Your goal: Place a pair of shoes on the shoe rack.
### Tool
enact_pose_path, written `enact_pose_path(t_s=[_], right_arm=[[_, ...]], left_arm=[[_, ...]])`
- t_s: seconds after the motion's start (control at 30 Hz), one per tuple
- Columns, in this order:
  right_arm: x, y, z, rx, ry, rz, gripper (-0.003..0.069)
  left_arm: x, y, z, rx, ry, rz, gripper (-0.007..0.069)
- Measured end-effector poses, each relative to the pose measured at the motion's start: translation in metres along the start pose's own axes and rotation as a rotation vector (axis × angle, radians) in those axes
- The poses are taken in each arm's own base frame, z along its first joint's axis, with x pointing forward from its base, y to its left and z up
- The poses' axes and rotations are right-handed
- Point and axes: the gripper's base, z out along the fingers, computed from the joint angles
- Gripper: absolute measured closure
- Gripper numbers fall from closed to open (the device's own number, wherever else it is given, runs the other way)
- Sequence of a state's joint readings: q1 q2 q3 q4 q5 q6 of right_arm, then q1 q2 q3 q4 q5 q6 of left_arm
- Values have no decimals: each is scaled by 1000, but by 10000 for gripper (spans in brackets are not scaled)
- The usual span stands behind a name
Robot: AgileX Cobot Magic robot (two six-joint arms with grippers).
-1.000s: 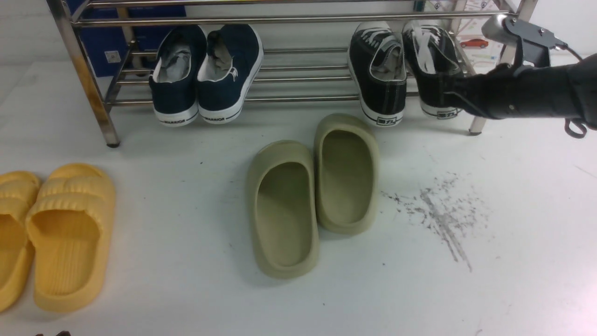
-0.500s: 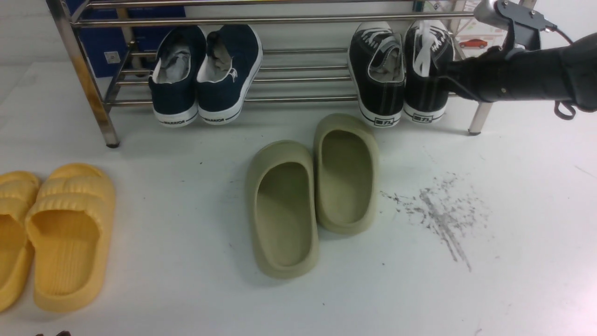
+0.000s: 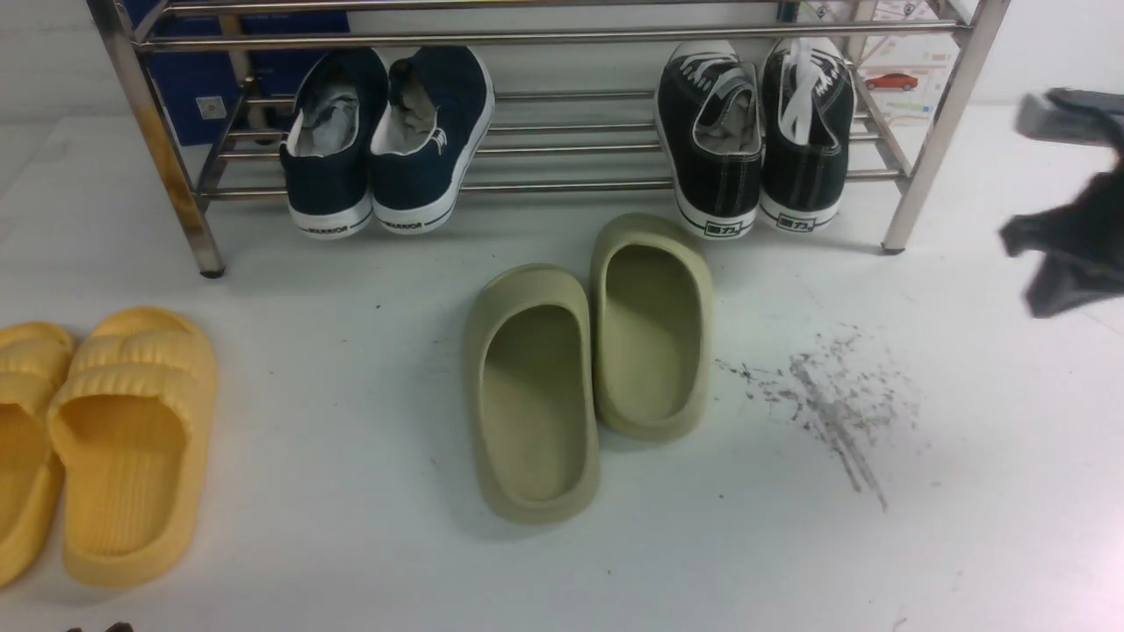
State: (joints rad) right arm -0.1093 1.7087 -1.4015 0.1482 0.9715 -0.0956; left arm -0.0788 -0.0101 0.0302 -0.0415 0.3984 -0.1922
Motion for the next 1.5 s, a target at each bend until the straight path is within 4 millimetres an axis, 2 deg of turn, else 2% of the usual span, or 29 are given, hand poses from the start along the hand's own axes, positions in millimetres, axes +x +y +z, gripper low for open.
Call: enact_pose_path(t_s=[0.07,0.1,0.13,0.17,0.2,0.27,0.3,0.33,0.37,0.4,0.43,0.47,0.63,0.7,0.77,0.93,1.17,1.3,1.37,1.5], right_arm=[[7,-1,-40,69,-84,-12,643],[8,0,-44,69,-97,-15,643],[14,7,-64,58,-158,-34,643],[18,12,-75,46,-205,-54,643],[35,28,-102,-6,-311,-108,643],[62,46,-125,-78,-414,-179,643],[78,52,-131,-106,-455,-212,643],[81,53,-132,-109,-463,-218,643],[104,58,-138,-133,-521,-252,642],[120,57,-136,-144,-555,-255,641],[122,57,-132,-143,-549,-254,641],[142,54,-126,-147,-585,-240,642],[192,42,-99,-136,-642,-203,638],[200,41,-95,-134,-649,-200,636],[220,37,-86,-134,-652,-197,632],[246,33,-68,-142,-580,-198,629],[266,31,-48,-154,-420,-208,620],[276,27,-52,-115,-474,-251,617],[286,20,-59,-51,-585,-254,613],[302,9,-52,18,-673,-193,610]], left_arm=[[0,0,0,0,0,0,386],[0,0,0,0,0,0,386],[0,0,0,0,0,0,386],[0,0,0,0,0,0,386],[0,0,0,0,0,0,386],[0,0,0,0,0,0,386],[0,0,0,0,0,0,386],[0,0,0,0,0,0,386],[0,0,0,0,0,0,386],[0,0,0,0,0,0,386],[0,0,0,0,0,0,386],[0,0,0,0,0,0,386],[0,0,0,0,0,0,386],[0,0,0,0,0,0,386],[0,0,0,0,0,0,386],[0,0,0,0,0,0,386],[0,0,0,0,0,0,386],[0,0,0,0,0,0,386],[0,0,0,0,0,0,386],[0,0,0,0,0,0,386]])
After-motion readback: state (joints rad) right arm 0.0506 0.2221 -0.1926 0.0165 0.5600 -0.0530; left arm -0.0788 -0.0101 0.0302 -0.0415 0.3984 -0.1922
